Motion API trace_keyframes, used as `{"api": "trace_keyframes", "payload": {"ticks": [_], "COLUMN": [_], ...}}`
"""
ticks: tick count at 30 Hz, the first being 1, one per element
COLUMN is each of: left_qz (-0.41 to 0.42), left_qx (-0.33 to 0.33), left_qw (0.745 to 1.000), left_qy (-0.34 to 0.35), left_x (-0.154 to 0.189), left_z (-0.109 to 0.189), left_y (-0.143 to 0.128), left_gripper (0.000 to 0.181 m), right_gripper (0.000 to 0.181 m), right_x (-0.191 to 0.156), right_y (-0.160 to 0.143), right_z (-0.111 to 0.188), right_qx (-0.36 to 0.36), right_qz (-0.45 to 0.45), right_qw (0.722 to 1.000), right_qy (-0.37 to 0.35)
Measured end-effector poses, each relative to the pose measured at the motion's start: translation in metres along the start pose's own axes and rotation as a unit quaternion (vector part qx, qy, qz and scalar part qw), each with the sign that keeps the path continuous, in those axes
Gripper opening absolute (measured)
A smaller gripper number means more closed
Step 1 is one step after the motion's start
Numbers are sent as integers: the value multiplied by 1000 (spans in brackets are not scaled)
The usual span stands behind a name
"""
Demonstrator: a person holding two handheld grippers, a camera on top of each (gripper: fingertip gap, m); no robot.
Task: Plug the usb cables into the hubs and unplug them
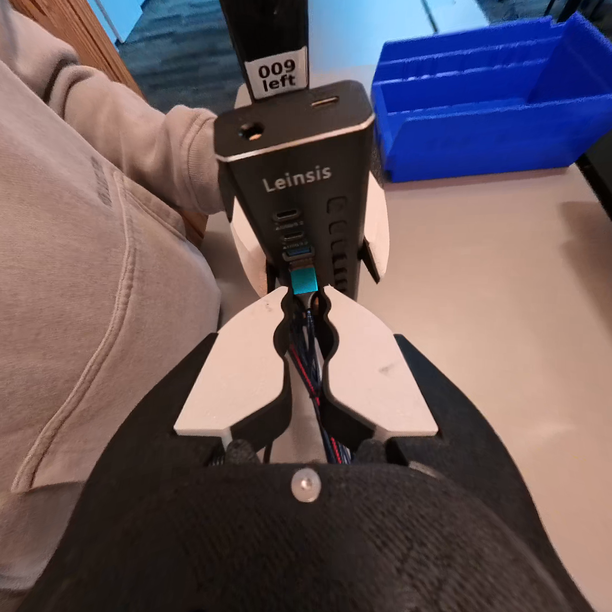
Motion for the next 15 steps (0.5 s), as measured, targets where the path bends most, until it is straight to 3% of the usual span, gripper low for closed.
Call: {"api": "trace_keyframes", "payload": {"ticks": [1, 7, 15], "left_qz": [4, 11, 34], "left_qx": [7, 31, 52], "left_qw": [1000, 999, 998], "left_qy": [2, 1, -9], "left_x": [-2, -1, 0], "left_z": [1, 3, 3], "left_y": [2, 8, 7], "left_gripper": [60, 60, 60], "right_gripper": [14, 14, 15], "right_x": [1, -1, -2], "right_y": [3, 10, 13], "right_z": [0, -2, -4], "right_qx": [13, 74, 96], "right_qz": [4, 1, -12], "right_qw": [1000, 997, 995], "right_qy": [-14, -21, -19]}}
Point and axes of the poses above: each gripper's, where its closed fingertips meet, z back along the fingers, y out of its top, x = y × z across the jaws, the point moved 3 cm from there along z, back along the fingers, and after that the axes turned 11 degrees about x, right-handed, at the moved point
